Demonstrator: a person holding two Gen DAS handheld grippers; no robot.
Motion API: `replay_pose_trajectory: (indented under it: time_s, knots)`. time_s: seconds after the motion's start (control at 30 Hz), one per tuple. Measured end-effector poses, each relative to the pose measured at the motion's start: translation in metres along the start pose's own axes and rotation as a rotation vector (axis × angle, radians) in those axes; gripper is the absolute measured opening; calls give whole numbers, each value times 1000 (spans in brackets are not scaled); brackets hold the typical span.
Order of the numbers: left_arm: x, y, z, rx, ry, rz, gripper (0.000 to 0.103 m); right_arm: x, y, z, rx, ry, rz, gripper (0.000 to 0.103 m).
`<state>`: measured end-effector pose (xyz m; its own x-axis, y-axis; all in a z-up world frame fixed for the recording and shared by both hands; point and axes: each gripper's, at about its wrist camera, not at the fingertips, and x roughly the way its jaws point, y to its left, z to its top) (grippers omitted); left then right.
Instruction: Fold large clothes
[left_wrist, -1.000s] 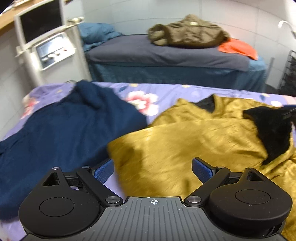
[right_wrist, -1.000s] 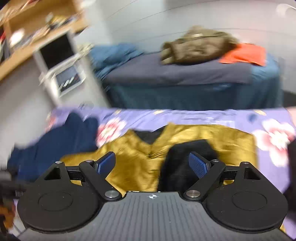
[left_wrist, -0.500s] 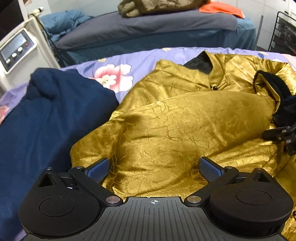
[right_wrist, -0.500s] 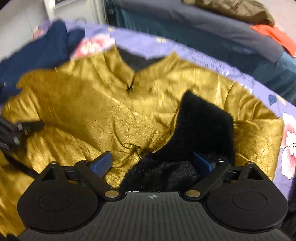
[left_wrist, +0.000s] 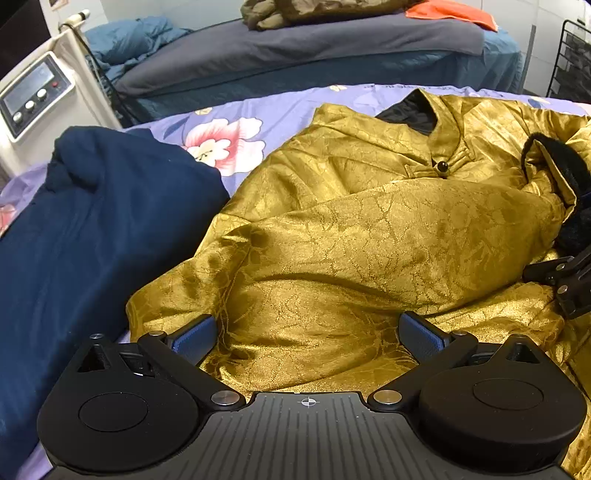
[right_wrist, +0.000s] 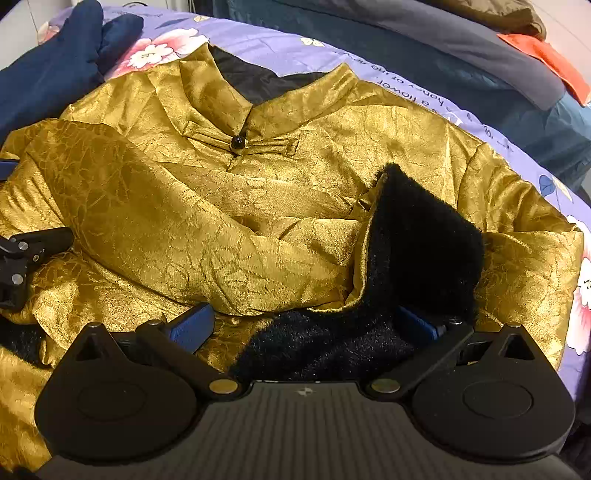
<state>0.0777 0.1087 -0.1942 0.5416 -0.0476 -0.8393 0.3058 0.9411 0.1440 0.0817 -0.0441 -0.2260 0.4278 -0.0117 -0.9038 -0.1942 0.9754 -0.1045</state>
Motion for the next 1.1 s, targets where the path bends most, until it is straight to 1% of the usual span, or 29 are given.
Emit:
replay_pose_trajectory:
  time_s: [0.17,0.23,0.27,0.33,0.4,0.43,0.5,0.57,0.6,0.7,0.73,0.83,0.97,1.03,1.1]
  knots:
    - [-11,3,4,13,6,-12,103,-4,2,1,-3,12,-14,103]
    - [-24,7,2,-14,-13,-15,103,-9,4,4,-14,5,-18,103]
    - [-32,10,-1,-35,-30,-18,103,-15,4,4,-12,-21,-20,103]
    - [-47,15,-9,-73,-51,-40,103,-36,3,-3,0,-114,-1,102]
    - [-58,18,-16,-90,-38,-59,103,-56,-1,-14,9,-193,29,102]
    - [-64,19,-19,-95,-36,-58,103,-64,-4,-19,16,-211,37,102]
    - [-77,21,-28,-116,-38,-59,103,-77,-11,-29,43,-219,50,102]
    - [-86,22,-38,-145,-20,-79,103,-90,-18,-41,66,-232,79,102]
    - [-90,23,-42,-159,-7,-86,103,-95,-21,-46,68,-226,88,102]
    - [-106,22,-60,-178,12,-81,103,-103,-23,-58,62,-171,45,102]
    - [-112,21,-67,-177,11,-76,103,-104,-24,-60,65,-157,45,102]
    - [-124,20,-89,-178,41,-71,103,-112,-32,-73,90,-131,69,102]
    - [-130,25,-123,-195,89,-89,103,-116,-48,-98,146,-112,98,102]
    - [-133,28,-137,-212,116,-109,103,-119,-60,-113,167,-104,120,99]
    - [-135,30,-150,-239,125,-128,103,-121,-75,-130,180,-83,147,96]
